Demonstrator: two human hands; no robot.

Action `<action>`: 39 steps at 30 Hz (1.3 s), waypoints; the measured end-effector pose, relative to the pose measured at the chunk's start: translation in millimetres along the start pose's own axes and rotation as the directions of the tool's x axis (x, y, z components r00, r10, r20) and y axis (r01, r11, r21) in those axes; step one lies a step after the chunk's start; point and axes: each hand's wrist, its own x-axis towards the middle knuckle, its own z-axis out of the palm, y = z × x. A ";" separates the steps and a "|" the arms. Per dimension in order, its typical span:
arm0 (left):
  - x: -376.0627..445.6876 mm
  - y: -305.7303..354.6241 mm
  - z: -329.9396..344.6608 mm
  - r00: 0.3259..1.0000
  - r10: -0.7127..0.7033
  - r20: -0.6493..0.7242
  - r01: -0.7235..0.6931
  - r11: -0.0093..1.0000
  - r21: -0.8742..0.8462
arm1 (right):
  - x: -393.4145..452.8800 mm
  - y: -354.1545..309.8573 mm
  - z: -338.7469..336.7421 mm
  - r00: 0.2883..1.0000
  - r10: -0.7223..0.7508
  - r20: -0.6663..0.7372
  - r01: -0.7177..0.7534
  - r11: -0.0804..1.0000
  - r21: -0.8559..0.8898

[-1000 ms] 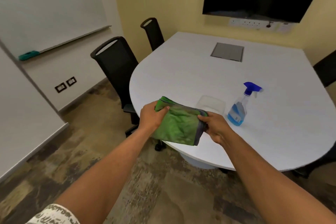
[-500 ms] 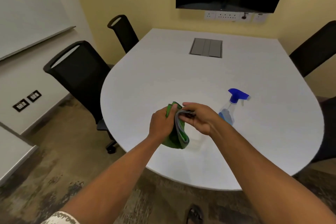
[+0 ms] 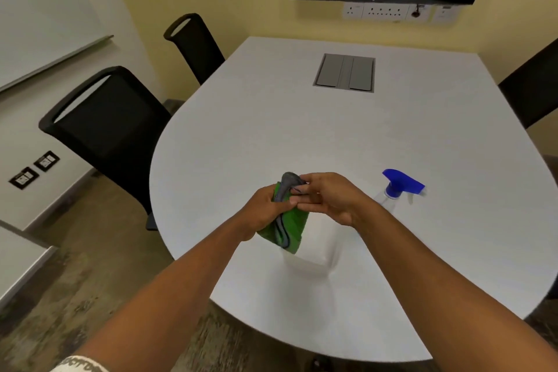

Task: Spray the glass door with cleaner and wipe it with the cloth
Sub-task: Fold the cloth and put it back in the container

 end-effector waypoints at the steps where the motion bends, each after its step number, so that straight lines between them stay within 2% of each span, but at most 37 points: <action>1: 5.7 0.3 -2.6 1.000 -0.017 0.010 0.017 1.000 0.006 | 2.1 -1.6 -4.7 0.999 -0.021 -0.029 0.017 0.991 -0.132; 4: 20.3 2.5 -5.9 0.998 -0.052 0.020 0.052 0.999 0.002 | 12.0 -2.1 -17.9 0.983 -0.143 -0.118 0.066 0.863 -0.501; 6: 30.0 5.3 -8.0 0.996 -0.051 0.073 0.051 0.999 -0.002 | 19.9 0.9 -24.6 0.977 -0.188 -0.096 0.067 0.706 -0.705; 7: 34.5 6.9 -9.1 0.994 -0.041 0.104 0.041 0.999 0.003 | 22.9 3.1 -26.3 0.980 -0.183 -0.072 0.067 0.653 -0.754; 8: 39.7 9.0 -10.7 0.990 -0.036 0.137 0.034 0.999 0.016 | 26.5 5.7 -26.6 0.983 -0.177 -0.055 0.071 0.635 -0.769; 10: 51.5 10.9 -14.0 0.983 -0.039 0.182 0.026 0.997 0.075 | 31.2 9.3 -21.3 0.980 -0.193 -0.057 0.089 0.669 -0.737; 13: 66.2 11.3 -21.1 0.969 0.001 0.249 -0.042 0.987 0.157 | 36.7 16.5 -11.8 0.952 -0.269 -0.147 0.083 0.688 -0.720; 15: 75.4 10.4 -29.4 0.934 0.029 0.356 -0.105 0.975 0.196 | 39.7 19.4 -9.3 0.931 -0.299 -0.209 0.085 0.734 -0.673; 18: 85.1 6.7 -42.7 0.858 -0.095 0.504 -0.094 0.937 0.335 | 40.4 24.0 -10.6 0.931 -0.263 -0.251 0.085 0.829 -0.553; 20: 93.5 1.2 -51.4 0.826 -0.166 0.538 -0.082 0.910 0.407 | 40.3 28.6 -12.1 0.920 -0.240 -0.310 0.078 0.888 -0.454; 23: 102.1 -3.3 -57.7 0.829 -0.181 0.530 -0.040 0.925 0.378 | 39.2 39.6 -11.7 0.853 -0.264 -0.450 0.043 0.895 -0.444; 26: 108.1 -3.2 -55.5 0.846 -0.176 0.504 0.010 0.949 0.315 | 35.3 46.1 -6.0 0.728 -0.326 -0.603 -0.134 0.796 -0.591; 27: 108.4 -1.8 -52.7 0.868 -0.163 0.469 0.031 0.960 0.277 | 32.4 46.4 -3.6 0.727 -0.340 -0.596 -0.168 0.754 -0.635; 28: 109.3 -0.1 -49.4 0.891 -0.156 0.427 0.057 0.970 0.236 | 30.0 46.9 -1.8 0.762 -0.335 -0.553 -0.169 0.722 -0.671; 31: 113.2 3.8 -37.8 0.932 -0.182 0.314 0.144 0.979 0.142 | 25.0 50.3 5.9 0.901 -0.274 -0.337 -0.058 0.694 -0.718; 33: 113.7 9.1 -30.1 0.936 -0.215 0.280 0.186 0.975 0.124 | 26.3 53.1 13.1 0.927 -0.297 -0.230 0.023 0.657 -0.753; 36: 115.5 17.0 -21.0 0.925 -0.288 0.250 0.283 0.957 0.055 | 35.1 62.4 17.6 0.883 -0.398 -0.249 0.016 0.556 -0.831; 39: 112.3 24.8 -18.2 0.921 -0.319 0.224 0.342 0.937 -0.071 | 40.2 67.0 11.1 0.764 -0.542 -0.351 -0.033 0.510 -0.860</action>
